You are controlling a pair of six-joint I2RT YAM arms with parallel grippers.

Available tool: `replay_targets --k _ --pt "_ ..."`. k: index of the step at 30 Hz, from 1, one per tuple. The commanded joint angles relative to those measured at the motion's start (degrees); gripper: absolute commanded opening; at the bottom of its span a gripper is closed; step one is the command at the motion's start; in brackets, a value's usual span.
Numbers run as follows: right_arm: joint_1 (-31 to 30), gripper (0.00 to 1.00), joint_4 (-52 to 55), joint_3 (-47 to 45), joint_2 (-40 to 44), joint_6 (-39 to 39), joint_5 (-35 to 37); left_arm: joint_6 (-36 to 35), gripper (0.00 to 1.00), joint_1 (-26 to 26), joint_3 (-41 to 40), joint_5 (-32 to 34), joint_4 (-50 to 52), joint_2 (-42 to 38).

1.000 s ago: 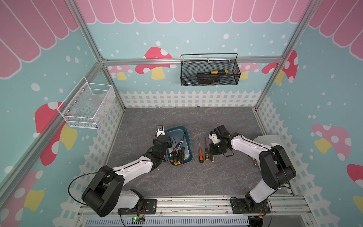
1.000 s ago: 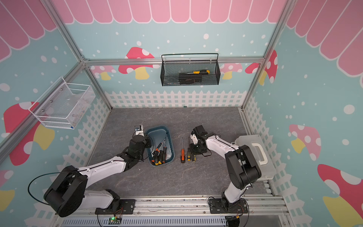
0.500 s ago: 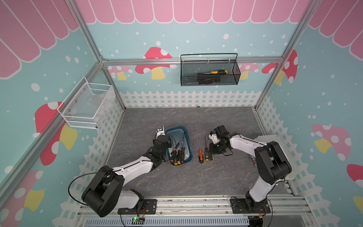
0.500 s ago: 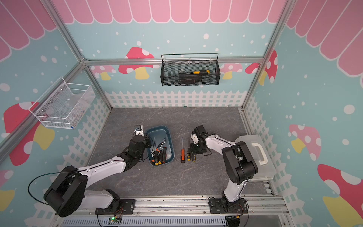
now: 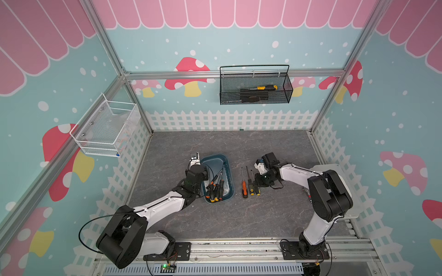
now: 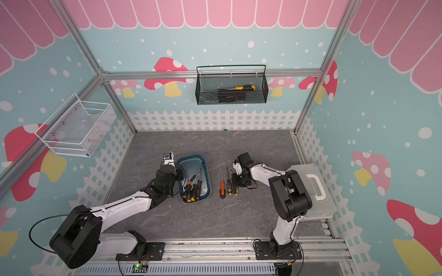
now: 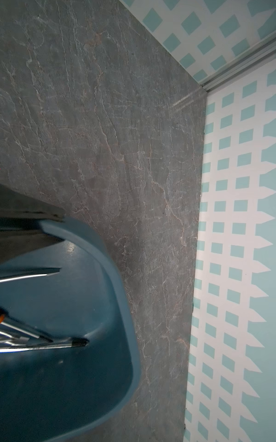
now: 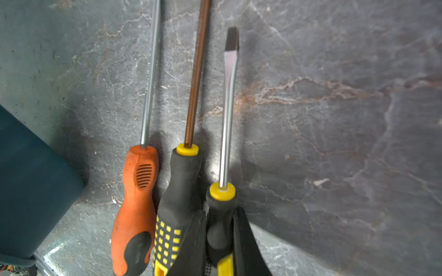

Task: Take out the screwdriver from the storage box
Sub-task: Place the screwdriver at the center of the board.

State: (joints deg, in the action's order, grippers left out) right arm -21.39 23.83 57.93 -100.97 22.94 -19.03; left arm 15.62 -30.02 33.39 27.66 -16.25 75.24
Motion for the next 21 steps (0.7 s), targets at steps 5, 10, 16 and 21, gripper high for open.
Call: replay_targets --k 5,10,16,21 --pt "0.55 0.22 -1.99 -1.11 -0.20 0.72 -0.13 -1.82 0.00 -0.47 -0.17 0.07 1.28 -0.89" --pt "0.63 0.26 -2.27 -1.26 0.50 1.16 -0.46 -1.66 0.00 -0.54 -0.16 0.20 1.13 -0.71" --pt "0.73 0.32 -2.28 -1.16 1.89 1.49 -0.38 -1.64 0.00 -0.65 -0.16 0.29 1.13 -0.58" --pt "0.82 0.33 -1.78 -0.75 3.41 1.69 -0.42 -1.64 0.00 -0.74 -0.16 0.38 1.11 -0.54"
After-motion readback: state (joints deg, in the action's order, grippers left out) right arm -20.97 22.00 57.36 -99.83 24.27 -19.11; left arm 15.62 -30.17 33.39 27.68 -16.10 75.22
